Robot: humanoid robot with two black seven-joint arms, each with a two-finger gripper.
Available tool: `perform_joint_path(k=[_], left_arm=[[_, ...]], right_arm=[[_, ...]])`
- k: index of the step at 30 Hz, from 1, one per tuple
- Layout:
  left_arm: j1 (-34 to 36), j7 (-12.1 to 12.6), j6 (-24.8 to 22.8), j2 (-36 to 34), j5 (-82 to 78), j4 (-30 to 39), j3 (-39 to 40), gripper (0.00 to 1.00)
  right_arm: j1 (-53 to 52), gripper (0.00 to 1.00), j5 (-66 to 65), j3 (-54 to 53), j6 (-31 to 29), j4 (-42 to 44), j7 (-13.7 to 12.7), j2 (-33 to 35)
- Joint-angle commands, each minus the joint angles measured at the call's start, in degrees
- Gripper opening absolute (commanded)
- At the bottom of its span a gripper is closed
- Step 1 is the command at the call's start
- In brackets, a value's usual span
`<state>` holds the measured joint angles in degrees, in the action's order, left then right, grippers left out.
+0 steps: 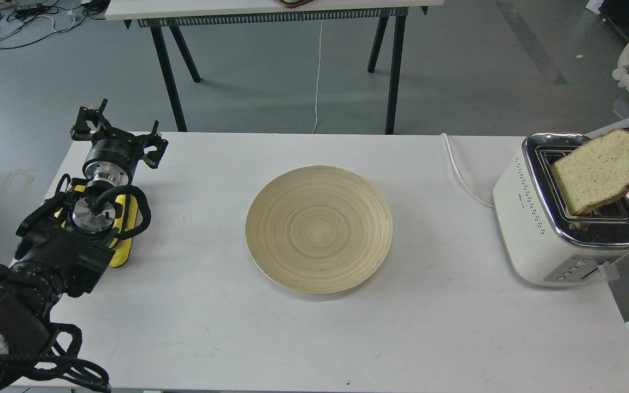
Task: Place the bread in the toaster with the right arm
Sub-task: 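Release the bread in the toaster slot and raise the right gripper away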
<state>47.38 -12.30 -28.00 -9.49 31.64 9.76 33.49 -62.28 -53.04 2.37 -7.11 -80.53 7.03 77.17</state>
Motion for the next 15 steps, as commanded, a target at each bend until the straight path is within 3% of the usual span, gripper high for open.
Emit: perform_joint_path(k=[1,5,7,9,15], left_arm=[[0.0,0.0,0.0,0.1,0.0,0.1,0.0,1.00],[0.0,0.0,0.0,0.0,0.0,0.0,0.0,1.00],[0.0,0.0,0.0,0.0,0.0,0.0,0.0,1.00],[0.0,0.0,0.0,0.0,0.0,0.0,0.0,1.00],[0.0,0.0,0.0,0.0,0.0,0.0,0.0,1.00]], right_arm=[[0.3,0.45,0.8,-0.1,0.3,0.1,-0.1,-1.3],[0.3,0.72,5.3,-0.1,1.7,0.7,0.0,-2.5],[0.3,0.81,6.8,-0.2,2.9,0.6,0.1,-3.0],[0.3,0.98,7.8,-0.4,3.9,0.4,0.5,-3.1],[0.2,0.99,19.9,-7.1,3.6,-1.3,0.7,-3.9]])
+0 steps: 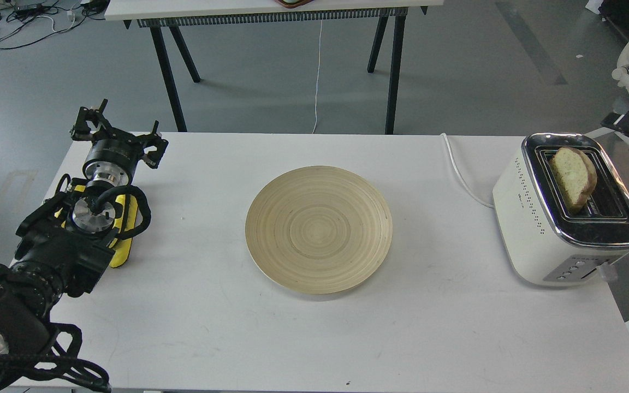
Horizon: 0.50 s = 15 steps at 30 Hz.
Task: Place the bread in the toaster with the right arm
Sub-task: 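Release the bread in the toaster slot and raise the right gripper away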
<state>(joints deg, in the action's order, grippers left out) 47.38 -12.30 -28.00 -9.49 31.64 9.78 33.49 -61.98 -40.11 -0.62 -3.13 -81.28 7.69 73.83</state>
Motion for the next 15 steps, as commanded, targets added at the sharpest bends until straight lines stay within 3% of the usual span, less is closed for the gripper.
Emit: perform_joint_path(k=[1,6,11,15], left_arm=[[0.0,0.0,0.0,0.0,0.0,0.0,0.0,1.00],[0.0,0.0,0.0,0.0,0.0,0.0,0.0,1.00],[0.0,0.0,0.0,0.0,0.0,0.0,0.0,1.00],[0.0,0.0,0.0,0.0,0.0,0.1,0.0,1.00]], right_arm=[[0.0,0.99,9.9,-5.6,-0.4,-0.6,0.1,-1.4],[0.1,0.99,29.6,-9.9,0.1,3.0,2.3,-12.8],[3.3,0.99,49.2,-10.2,-1.3,12.7,12.1,-28.0],[9.3,0.99,50.7,-13.6,-9.7,21.3,17.6,-40.0]])
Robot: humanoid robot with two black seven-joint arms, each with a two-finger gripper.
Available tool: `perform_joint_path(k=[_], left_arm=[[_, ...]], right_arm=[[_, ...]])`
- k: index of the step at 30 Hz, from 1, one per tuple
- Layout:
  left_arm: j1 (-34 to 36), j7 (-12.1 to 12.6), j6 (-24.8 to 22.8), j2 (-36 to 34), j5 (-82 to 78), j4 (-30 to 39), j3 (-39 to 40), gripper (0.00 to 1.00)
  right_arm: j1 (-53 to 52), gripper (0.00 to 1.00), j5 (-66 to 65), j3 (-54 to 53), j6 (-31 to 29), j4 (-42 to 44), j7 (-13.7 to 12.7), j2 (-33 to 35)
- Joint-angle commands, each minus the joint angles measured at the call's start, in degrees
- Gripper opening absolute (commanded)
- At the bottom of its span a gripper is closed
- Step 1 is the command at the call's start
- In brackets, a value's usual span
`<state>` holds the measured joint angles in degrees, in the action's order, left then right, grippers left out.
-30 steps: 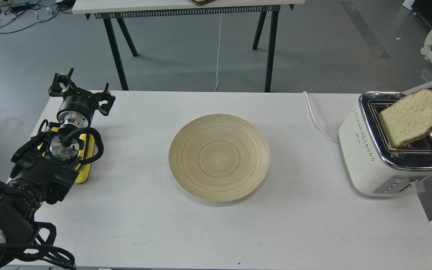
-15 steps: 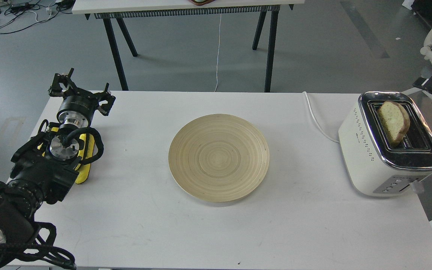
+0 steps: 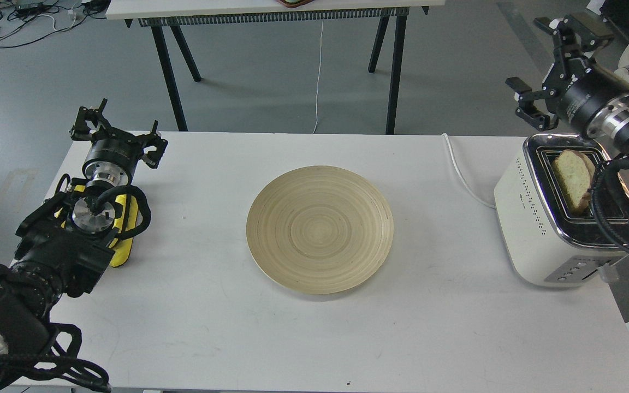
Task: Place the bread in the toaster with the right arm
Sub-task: 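Release the bread in the toaster slot and raise the right gripper away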
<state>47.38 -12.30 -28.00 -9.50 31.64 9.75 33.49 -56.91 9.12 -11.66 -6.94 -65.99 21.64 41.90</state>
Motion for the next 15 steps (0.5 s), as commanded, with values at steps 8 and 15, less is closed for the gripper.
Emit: perform_joint_path(k=[8,15], left_arm=[[0.0,0.0,0.0,0.0,0.0,0.0,0.0,1.00],[0.0,0.0,0.0,0.0,0.0,0.0,0.0,1.00]], right_arm=[[19.5,0.99,1.2,-23.0,-21.1,20.3,4.6,-23.3],[20.2,0.99,0.9,-23.1,-21.1,21.0,4.9,-24.9]])
